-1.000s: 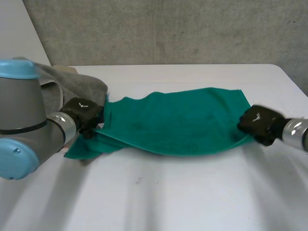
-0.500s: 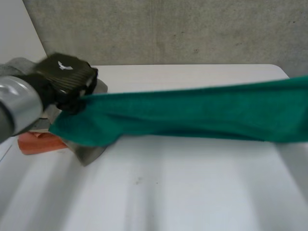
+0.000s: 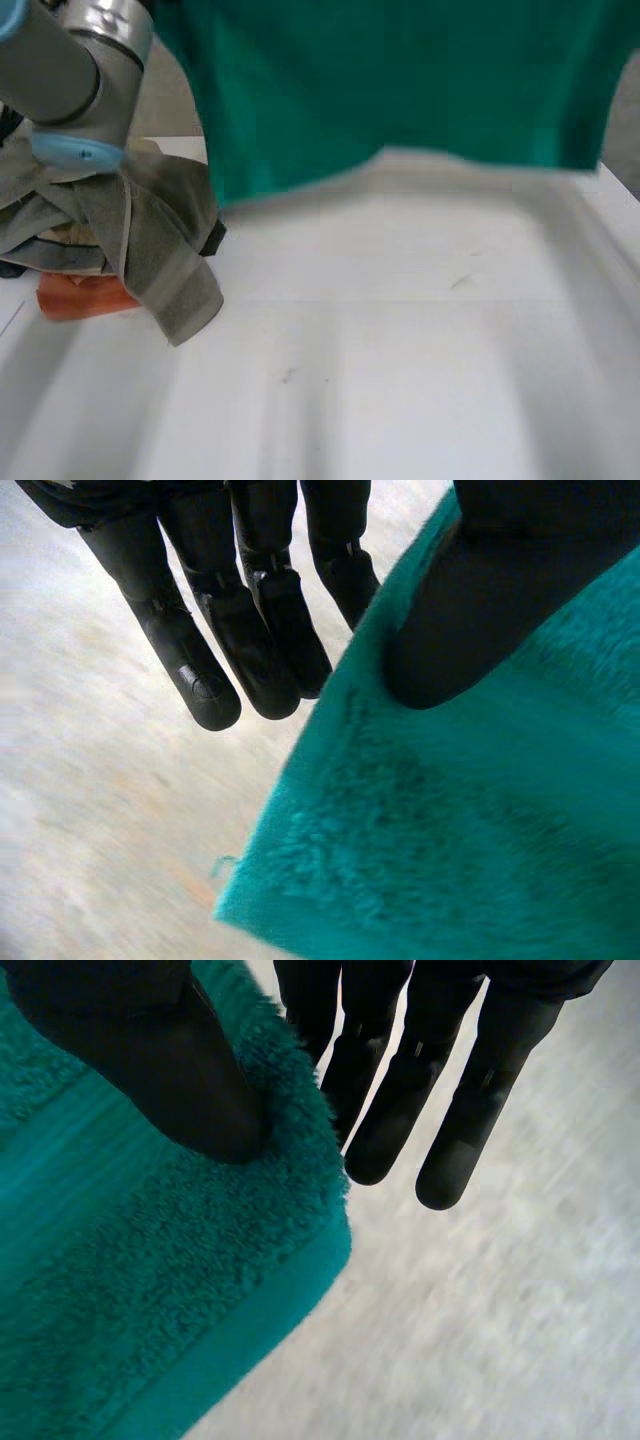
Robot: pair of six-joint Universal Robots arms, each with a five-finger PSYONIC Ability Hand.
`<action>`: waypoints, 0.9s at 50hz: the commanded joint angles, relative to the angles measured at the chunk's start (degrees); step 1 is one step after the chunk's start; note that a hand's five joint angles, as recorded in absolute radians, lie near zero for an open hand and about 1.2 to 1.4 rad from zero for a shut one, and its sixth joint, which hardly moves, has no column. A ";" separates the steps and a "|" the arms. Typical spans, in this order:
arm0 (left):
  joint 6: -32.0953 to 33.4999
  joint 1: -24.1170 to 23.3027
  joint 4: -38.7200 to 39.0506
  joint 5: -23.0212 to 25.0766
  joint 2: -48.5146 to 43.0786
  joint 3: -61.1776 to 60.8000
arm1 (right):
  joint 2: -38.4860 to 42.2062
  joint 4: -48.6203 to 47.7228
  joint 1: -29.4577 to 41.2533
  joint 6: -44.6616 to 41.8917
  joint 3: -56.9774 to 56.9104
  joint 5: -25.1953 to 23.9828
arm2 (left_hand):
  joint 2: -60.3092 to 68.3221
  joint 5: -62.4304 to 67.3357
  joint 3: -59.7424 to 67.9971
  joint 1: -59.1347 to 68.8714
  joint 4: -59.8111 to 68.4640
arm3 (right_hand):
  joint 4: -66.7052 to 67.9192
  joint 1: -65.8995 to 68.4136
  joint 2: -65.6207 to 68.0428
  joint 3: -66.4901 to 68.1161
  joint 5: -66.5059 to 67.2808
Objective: Fold the laundry.
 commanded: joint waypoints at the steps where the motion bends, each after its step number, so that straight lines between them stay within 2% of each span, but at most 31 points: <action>1: -3.00 0.38 0.73 2.58 2.41 -6.09 | -0.80 -3.03 0.63 0.99 5.33 -1.77 | 11.21 13.00 11.47 12.33 11.01 | 11.33 15.33 12.48 11.79 11.86; 10: -2.56 0.29 -2.26 3.46 2.24 -19.09 | 4.12 7.60 0.45 -1.46 8.14 -5.64 | 11.21 13.00 11.47 12.33 11.01 | 11.33 15.33 12.48 11.79 11.86; 14: -0.81 -0.67 -3.14 5.30 0.92 -27.16 | 7.81 13.66 0.36 -6.72 11.47 -7.40 | 11.21 13.00 11.47 12.33 11.01 | 11.33 15.33 12.48 11.79 11.86; 17: 0.33 -1.03 -5.16 4.78 0.30 -30.08 | 9.40 15.95 0.63 -9.54 13.15 -7.40 | 11.21 13.00 11.47 12.33 11.01 | 11.33 15.33 12.48 11.79 11.86; 22: 2.27 -2.61 -19.01 -0.39 0.83 -35.78 | 9.58 25.51 -1.30 -17.79 18.41 -7.40 | 11.21 13.00 11.47 12.33 11.01 | 11.33 15.33 12.48 11.79 11.86; 27: 2.71 -3.93 -27.74 -0.67 6.27 -43.70 | 5.11 36.51 -4.64 -24.74 23.69 -7.31 | 11.21 13.00 11.47 12.33 11.01 | 11.33 15.33 12.48 11.79 11.86; 31: 5.77 -5.07 -33.70 0.12 13.38 -52.21 | -0.95 50.28 -9.55 -36.75 29.57 -6.00 | 11.21 13.00 11.47 12.33 11.01 | 11.33 15.33 12.48 11.79 11.86; 34: 8.24 -5.51 -38.28 -0.67 16.03 -55.39 | -3.25 57.16 -12.63 -45.12 32.83 -4.15 | 11.21 13.00 11.47 12.33 11.01 | 11.33 15.33 12.48 11.79 11.86; 36: 11.14 -6.21 -45.39 -1.37 18.57 -57.50 | -5.27 63.31 -15.44 -55.65 35.82 -3.36 | 11.21 13.00 11.47 12.33 11.01 | 11.33 15.33 12.48 11.79 11.86; 38: 12.02 -6.74 -47.52 -1.46 19.20 -57.42 | -5.28 63.16 -15.37 -57.54 36.26 -3.44 | 11.21 13.00 11.47 12.33 11.01 | 11.33 15.33 12.48 11.79 11.86; 41: 12.20 -7.36 -45.78 -1.64 18.68 -54.71 | -3.96 60.18 -14.14 -54.57 35.13 -3.62 | 11.21 13.00 11.47 12.33 11.01 | 11.33 15.33 12.48 11.79 11.86; 45: 12.03 -8.06 -37.54 -1.81 13.33 -46.90 | 0.25 52.02 -11.16 -46.93 30.92 -3.80 | 11.21 13.00 11.47 12.33 11.01 | 11.33 15.33 12.48 11.79 11.86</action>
